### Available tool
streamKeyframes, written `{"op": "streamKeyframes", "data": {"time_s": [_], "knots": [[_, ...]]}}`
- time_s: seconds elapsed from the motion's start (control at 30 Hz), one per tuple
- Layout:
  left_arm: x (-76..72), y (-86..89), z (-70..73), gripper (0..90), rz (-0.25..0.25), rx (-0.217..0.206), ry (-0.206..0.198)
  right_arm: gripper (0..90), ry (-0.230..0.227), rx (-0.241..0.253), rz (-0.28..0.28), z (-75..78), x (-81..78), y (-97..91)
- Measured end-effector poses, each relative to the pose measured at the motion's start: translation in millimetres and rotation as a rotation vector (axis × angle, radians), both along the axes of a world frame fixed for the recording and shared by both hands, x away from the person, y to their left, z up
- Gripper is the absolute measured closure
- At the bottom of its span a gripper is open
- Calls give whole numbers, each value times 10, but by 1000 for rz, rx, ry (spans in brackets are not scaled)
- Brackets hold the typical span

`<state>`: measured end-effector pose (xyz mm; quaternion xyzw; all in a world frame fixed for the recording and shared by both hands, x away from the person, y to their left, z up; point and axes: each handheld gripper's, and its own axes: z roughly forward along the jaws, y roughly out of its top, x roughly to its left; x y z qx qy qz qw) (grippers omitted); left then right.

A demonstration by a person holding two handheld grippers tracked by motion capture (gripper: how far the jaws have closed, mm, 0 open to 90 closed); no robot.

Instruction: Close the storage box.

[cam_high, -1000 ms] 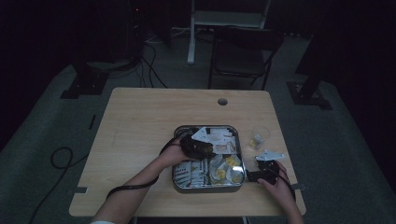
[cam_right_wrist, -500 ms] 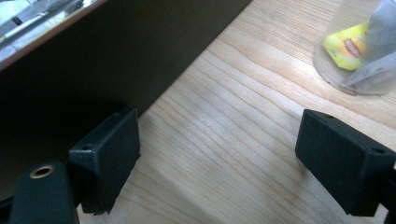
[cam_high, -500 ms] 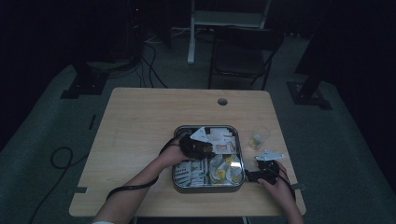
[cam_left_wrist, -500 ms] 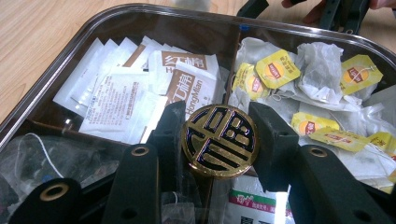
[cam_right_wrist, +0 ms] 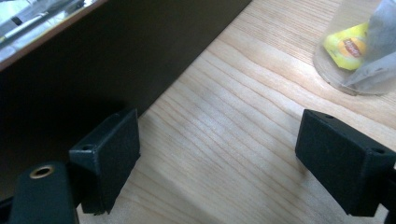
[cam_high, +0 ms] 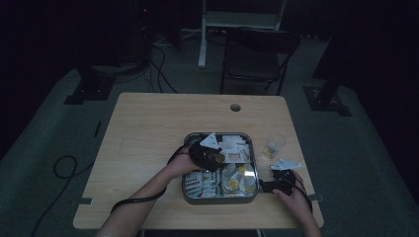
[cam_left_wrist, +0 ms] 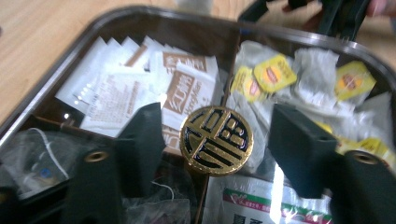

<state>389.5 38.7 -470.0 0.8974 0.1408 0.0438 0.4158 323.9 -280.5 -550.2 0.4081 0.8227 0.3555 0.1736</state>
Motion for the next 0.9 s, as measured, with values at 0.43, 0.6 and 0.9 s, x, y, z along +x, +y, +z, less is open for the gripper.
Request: {"op": "streamKeyframes", "data": {"time_s": [0.43, 0.6, 0.9], "knots": [[44, 273, 28, 4, 203, -66, 8, 132, 0, 0, -1, 0, 0, 0], [59, 400, 35, 4, 260, -70, 0, 132, 0, 0, -1, 0, 0, 0], [62, 647, 9, 4, 331, -70, -24, 132, 0, 0, -1, 0, 0, 0]]}}
